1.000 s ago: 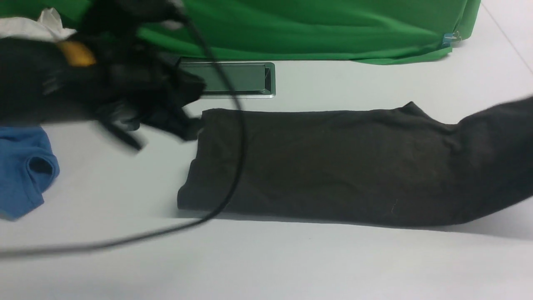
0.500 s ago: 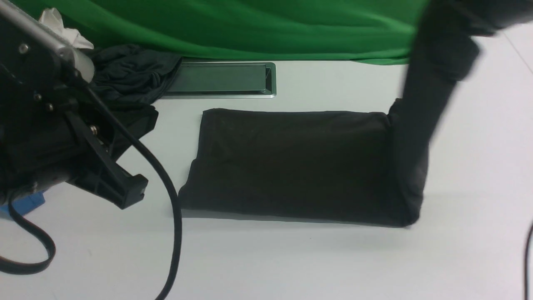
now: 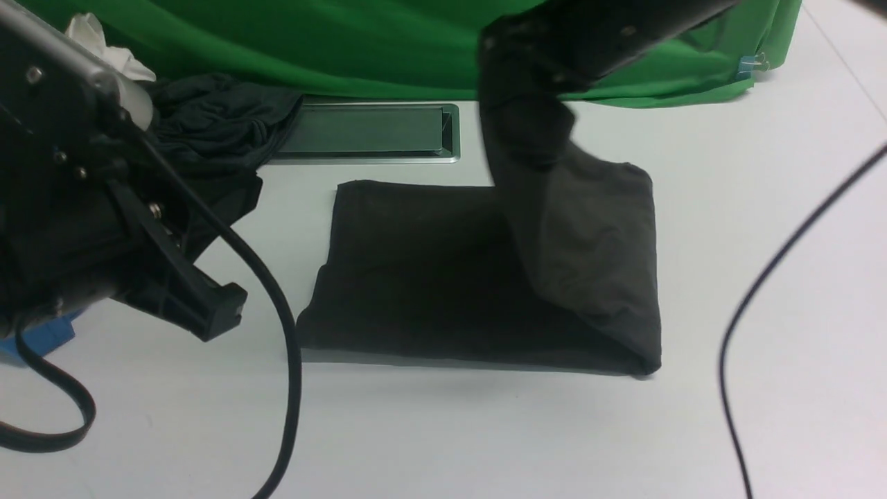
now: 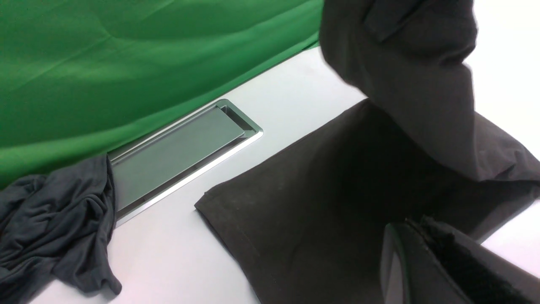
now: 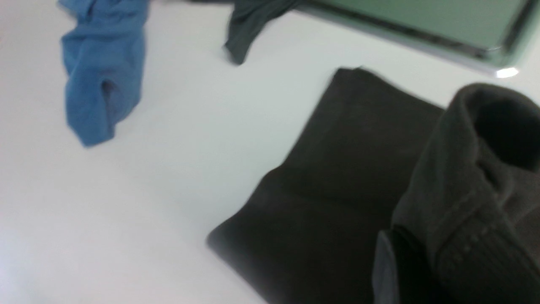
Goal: Fold a long-sleeved shirt on a white desktop.
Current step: 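Fold the right end of the dark garment over onto its left end with the right gripper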
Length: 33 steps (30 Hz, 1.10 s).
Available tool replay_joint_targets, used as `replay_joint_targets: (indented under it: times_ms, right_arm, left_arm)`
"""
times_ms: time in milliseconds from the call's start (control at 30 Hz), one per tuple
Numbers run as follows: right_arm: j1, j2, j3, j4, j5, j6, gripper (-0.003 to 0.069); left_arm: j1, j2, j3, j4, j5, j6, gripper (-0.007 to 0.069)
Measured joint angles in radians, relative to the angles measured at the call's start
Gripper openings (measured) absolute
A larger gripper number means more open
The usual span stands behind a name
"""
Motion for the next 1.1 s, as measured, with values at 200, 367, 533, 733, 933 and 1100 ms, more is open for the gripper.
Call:
replay_joint_targets:
  times_ms: [200, 367, 533, 733, 933, 1100]
  right_arm:
    - [0.041, 0.058, -0.046, 0.028, 0.014, -0.015, 0.008]
    - [0.064, 0.085, -0.048, 0.035, 0.013, -0.018, 0.008]
    - [0.091, 0.107, -0.048, 0.037, -0.038, -0.004, 0.0108]
    - [0.114, 0.12, -0.049, 0.09, -0.107, 0.031, 0.0384]
    - [0.106, 0.097, -0.089, 0.115, -0.102, 0.03, 0.051]
    - [0.067, 0.017, -0.129, 0.021, 0.03, -0.019, 0.0346]
  left_arm:
    - [0.0, 0.0, 0.002, 0.011, 0.0, 0.0, 0.0017]
    - [0.0, 0.0, 0.002, 0.013, -0.007, -0.001, 0.0017]
    - [0.0, 0.0, 0.002, 0.013, -0.007, -0.002, 0.0017]
    - [0.0, 0.0, 0.002, 0.014, -0.007, -0.002, 0.0017]
    - [0.0, 0.0, 0.002, 0.014, -0.001, -0.002, 0.0017]
    - [0.0, 0.004, 0.002, 0.015, 0.009, -0.013, 0.0017]
